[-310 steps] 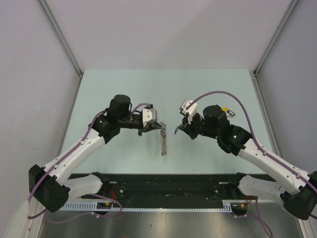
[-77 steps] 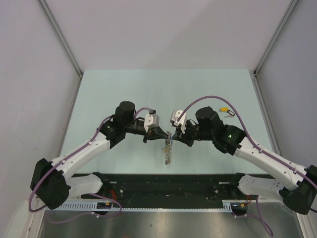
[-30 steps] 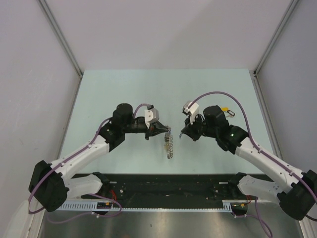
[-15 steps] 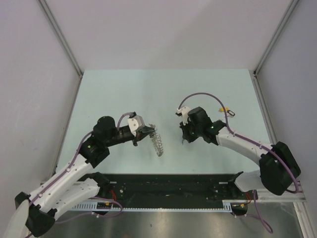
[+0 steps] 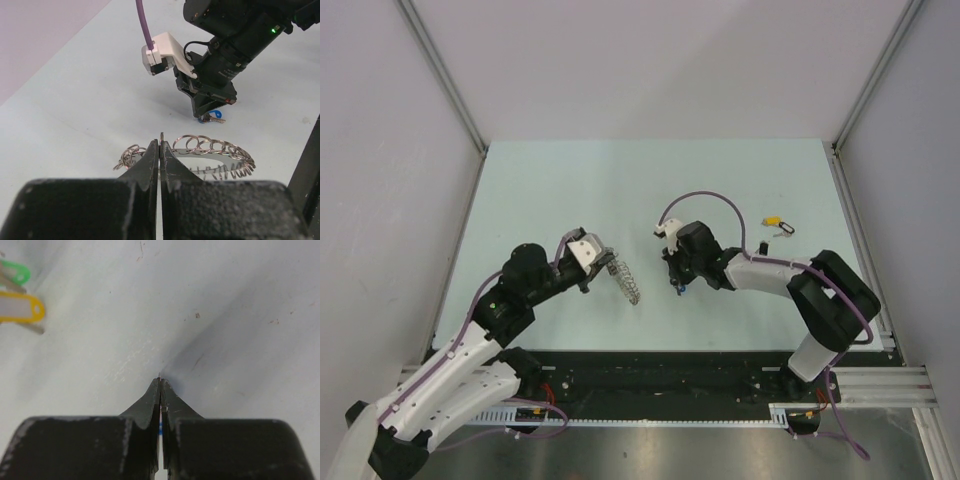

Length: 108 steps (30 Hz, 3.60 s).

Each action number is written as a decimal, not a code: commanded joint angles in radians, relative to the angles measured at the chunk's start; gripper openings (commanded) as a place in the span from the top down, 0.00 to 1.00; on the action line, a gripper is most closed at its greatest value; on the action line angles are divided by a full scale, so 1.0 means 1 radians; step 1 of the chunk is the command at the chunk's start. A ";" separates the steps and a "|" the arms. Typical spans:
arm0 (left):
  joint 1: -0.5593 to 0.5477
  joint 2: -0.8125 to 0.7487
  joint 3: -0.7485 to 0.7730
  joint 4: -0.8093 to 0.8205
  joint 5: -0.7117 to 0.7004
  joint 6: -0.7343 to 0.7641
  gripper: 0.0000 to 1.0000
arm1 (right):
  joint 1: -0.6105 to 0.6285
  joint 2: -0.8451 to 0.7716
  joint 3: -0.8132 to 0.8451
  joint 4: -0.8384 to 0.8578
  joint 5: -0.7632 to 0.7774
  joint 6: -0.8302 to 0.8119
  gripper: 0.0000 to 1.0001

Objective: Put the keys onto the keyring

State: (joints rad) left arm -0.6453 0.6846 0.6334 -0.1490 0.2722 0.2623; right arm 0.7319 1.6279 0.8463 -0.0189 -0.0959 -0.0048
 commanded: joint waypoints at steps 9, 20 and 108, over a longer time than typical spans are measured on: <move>0.009 -0.042 -0.017 0.066 -0.083 0.028 1.00 | 0.029 0.066 -0.001 0.157 0.013 -0.043 0.94; 0.010 -0.054 -0.021 0.072 -0.088 0.023 0.99 | -0.043 -0.086 -0.018 0.114 -0.091 0.080 0.68; 0.012 -0.036 -0.029 0.144 0.077 0.011 1.00 | -0.138 -0.304 -0.207 0.320 -0.366 -0.081 1.00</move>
State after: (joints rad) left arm -0.6380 0.6582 0.5941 -0.1291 0.2554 0.2802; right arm 0.5861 1.4662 0.6083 0.4442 -0.5251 -0.1024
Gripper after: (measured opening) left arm 0.006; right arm 0.010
